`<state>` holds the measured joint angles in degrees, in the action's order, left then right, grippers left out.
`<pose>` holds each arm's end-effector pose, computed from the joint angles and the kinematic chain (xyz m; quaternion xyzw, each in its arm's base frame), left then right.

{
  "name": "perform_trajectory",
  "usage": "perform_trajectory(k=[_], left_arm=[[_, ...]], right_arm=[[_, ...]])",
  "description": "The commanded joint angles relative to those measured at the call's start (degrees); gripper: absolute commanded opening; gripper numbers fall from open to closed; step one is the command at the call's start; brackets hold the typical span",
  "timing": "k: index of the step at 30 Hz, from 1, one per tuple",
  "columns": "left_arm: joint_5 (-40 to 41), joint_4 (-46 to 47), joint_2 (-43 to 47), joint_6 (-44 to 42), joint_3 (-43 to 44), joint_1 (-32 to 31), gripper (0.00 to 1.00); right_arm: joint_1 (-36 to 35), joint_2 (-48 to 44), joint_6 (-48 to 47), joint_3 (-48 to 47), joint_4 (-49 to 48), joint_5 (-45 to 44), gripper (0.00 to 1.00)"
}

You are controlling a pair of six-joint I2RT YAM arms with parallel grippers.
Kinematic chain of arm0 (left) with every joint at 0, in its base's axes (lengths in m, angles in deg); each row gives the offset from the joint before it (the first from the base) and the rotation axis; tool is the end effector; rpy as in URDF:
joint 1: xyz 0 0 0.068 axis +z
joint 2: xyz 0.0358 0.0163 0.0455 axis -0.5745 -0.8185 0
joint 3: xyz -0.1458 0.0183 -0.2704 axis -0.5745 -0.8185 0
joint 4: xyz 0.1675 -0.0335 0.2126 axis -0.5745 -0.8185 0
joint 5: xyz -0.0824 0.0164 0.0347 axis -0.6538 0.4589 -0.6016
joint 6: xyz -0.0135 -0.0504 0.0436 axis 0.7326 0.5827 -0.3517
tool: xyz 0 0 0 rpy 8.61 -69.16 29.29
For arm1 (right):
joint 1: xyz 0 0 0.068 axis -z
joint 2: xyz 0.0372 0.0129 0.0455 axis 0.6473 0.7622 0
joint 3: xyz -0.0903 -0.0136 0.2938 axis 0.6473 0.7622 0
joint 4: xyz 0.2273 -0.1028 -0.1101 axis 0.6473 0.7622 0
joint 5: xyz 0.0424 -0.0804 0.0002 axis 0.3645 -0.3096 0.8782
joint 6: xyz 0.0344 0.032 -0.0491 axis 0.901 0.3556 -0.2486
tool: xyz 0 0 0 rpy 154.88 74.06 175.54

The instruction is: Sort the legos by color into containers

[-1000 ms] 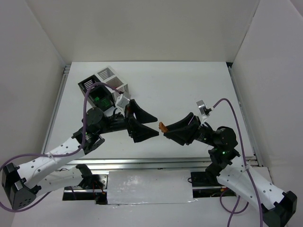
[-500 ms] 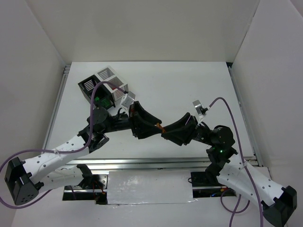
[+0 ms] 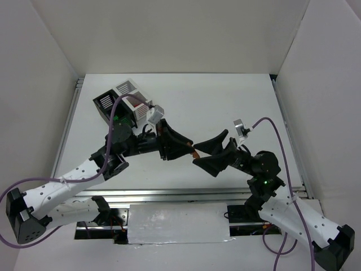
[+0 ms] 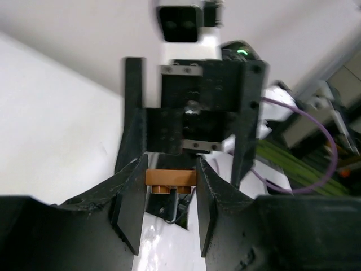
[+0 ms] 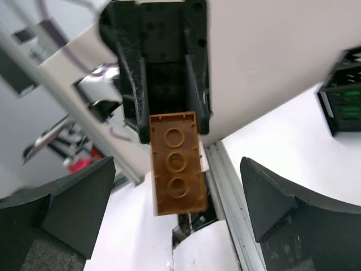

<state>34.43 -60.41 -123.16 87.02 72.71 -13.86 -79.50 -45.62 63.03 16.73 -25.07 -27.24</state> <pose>0.1407 -0.2022 0.4187 0.2464 0.5643 -0.6515 0.4432 0.0906 0.1106 0.3472 -0.2025 0.5255 0.6527 0.5068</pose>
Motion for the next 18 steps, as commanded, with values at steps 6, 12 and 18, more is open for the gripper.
perform_trajectory(k=[6,12,18], left_arm=[[61.0,-55.9,-10.4,-15.0,35.7,7.3,0.00],[64.7,-67.3,-25.9,-12.4,48.4,36.0,0.00],[67.5,-62.0,-35.6,-13.9,47.4,44.8,0.00]], right_arm=[[-0.2,-2.8,-1.4,-2.4,28.7,-29.6,1.00],[-0.3,-8.1,1.1,-1.7,36.1,-32.8,1.00],[-0.6,-11.6,2.0,-0.7,40.7,-29.8,1.00]])
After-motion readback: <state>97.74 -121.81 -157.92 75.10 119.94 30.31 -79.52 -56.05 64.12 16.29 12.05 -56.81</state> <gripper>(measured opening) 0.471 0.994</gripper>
